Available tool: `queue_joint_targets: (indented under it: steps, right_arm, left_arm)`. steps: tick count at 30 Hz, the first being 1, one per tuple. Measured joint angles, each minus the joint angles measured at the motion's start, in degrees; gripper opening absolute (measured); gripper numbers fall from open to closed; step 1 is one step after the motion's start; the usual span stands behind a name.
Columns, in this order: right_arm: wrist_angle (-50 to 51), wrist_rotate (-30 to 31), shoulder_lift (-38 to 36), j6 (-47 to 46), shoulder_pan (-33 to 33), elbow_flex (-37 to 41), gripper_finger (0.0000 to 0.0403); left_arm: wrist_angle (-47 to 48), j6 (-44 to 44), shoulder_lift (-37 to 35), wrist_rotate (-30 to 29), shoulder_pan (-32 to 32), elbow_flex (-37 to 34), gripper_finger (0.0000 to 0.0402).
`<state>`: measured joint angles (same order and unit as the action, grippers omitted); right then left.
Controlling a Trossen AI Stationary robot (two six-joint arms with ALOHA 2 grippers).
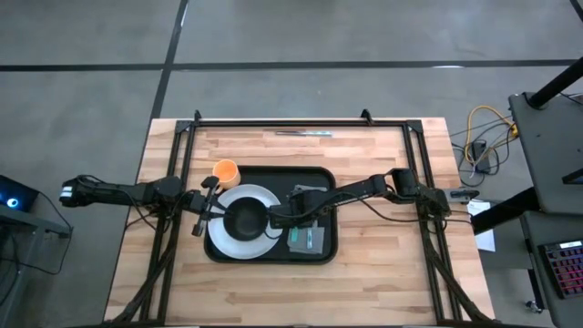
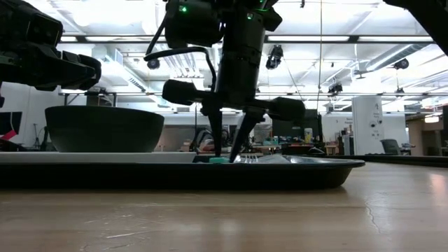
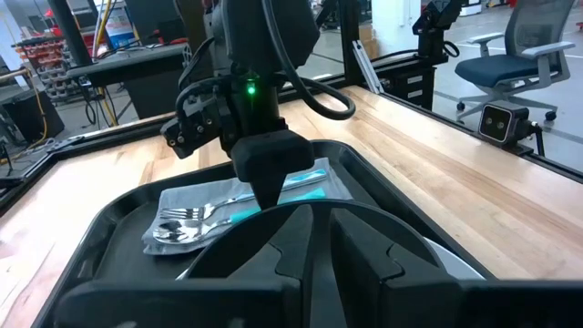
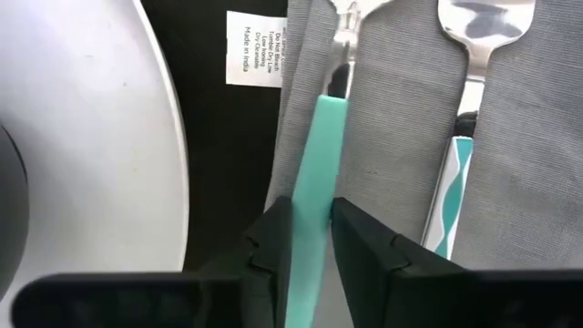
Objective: Set up tray
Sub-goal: Put the green spoon to the right of the white plate on the gray napkin on the black tray
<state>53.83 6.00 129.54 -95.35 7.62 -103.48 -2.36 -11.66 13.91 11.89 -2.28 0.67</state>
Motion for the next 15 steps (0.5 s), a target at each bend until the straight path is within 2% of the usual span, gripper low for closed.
queue_joint_targets:
  steps: [5, 15]
  right_arm:
    - [0.17, 0.01, 0.00, 0.01, 0.00, 0.00, 0.0053]
    - [0.17, -1.69, 0.00, -2.18, 0.08, 0.00, 0.0051]
  left_arm:
    - [0.01, 0.00, 0.00, 0.01, 0.00, -0.02, 0.0022]
    - [0.00, 0.00, 0.00, 0.01, -0.02, 0.00, 0.0022]
